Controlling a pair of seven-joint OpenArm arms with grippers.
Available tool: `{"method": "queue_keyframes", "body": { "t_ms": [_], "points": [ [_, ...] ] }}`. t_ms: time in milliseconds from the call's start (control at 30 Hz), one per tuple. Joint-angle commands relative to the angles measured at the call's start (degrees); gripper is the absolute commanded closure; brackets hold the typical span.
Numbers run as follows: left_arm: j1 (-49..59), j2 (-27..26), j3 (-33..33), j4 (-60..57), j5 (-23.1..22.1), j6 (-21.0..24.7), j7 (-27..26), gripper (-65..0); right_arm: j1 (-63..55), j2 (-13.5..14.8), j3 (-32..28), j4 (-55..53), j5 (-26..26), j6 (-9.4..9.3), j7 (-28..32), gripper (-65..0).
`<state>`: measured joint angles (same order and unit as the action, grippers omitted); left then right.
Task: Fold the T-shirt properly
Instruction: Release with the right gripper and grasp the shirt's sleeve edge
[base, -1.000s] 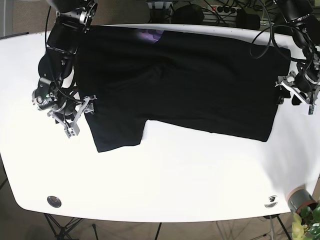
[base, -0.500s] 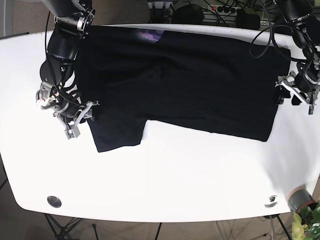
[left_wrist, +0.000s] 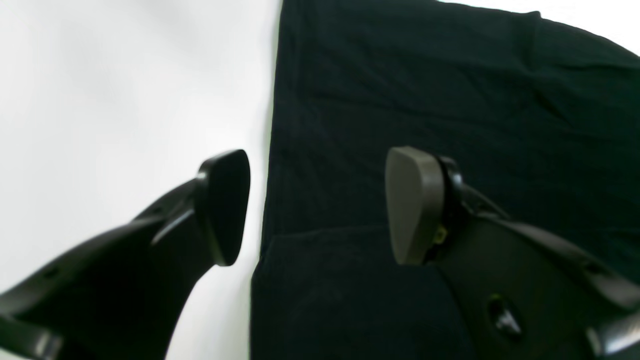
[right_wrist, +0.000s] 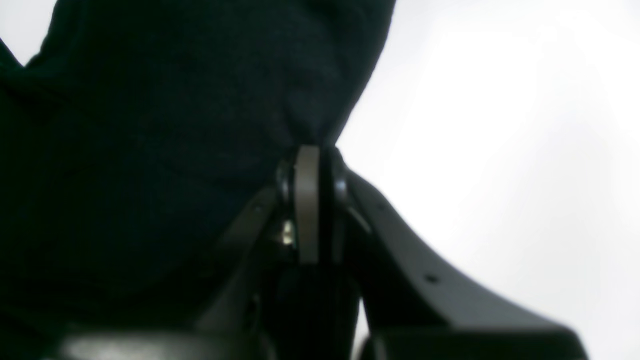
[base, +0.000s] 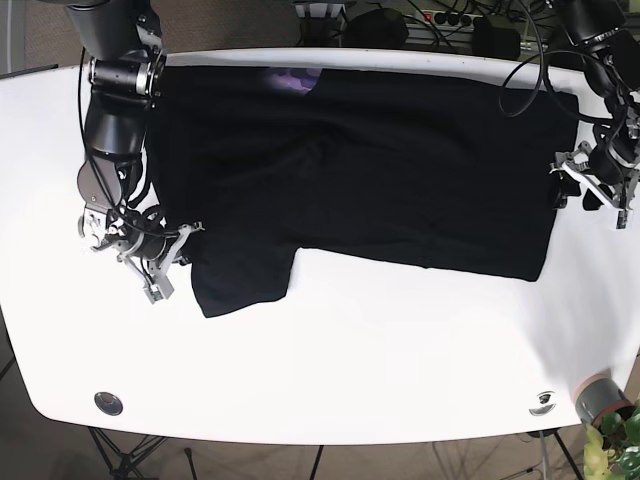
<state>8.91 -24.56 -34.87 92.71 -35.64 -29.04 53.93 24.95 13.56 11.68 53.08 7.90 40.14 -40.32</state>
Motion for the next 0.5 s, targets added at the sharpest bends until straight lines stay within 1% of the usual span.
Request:
{"method": "queue_keyframes", "body": {
  "t_ms": [0,200,367,400,467],
  "points": [
    [-0.42,-0.63,-0.42,0.79,-0.71,0.07,-1.14,-39.6,4.11,1.60,-1.26,-1.96,0.14,-0.14,1.59,-3.5],
    [-0.42,-0.45,-0.42,0.79,-0.71,0.07,-1.14,-39.6,9.82,2.22,-2.32,-7.50,0.05,-0.14,5.46,-4.1],
    [-0.42,-0.45,-0.51,0.79,-0.71,0.07,-1.14,-39.6,11.93,2.75,-2.32,-8.20,0.05,-0.14,5.81,-4.8],
    [-0.42,-0.45,-0.51,0.79,-0.54,0.07,-1.14,-39.6,11.93,2.75,-2.32,-8.11,0.05,-0.14,5.72,-6.8],
    [-0.42,-0.37,-0.51,1.14,0.52,0.07,-1.14,-39.6,12.02,2.75,-2.32,-8.02,0.14,-0.14,5.55,-13.2]
  ]
}}
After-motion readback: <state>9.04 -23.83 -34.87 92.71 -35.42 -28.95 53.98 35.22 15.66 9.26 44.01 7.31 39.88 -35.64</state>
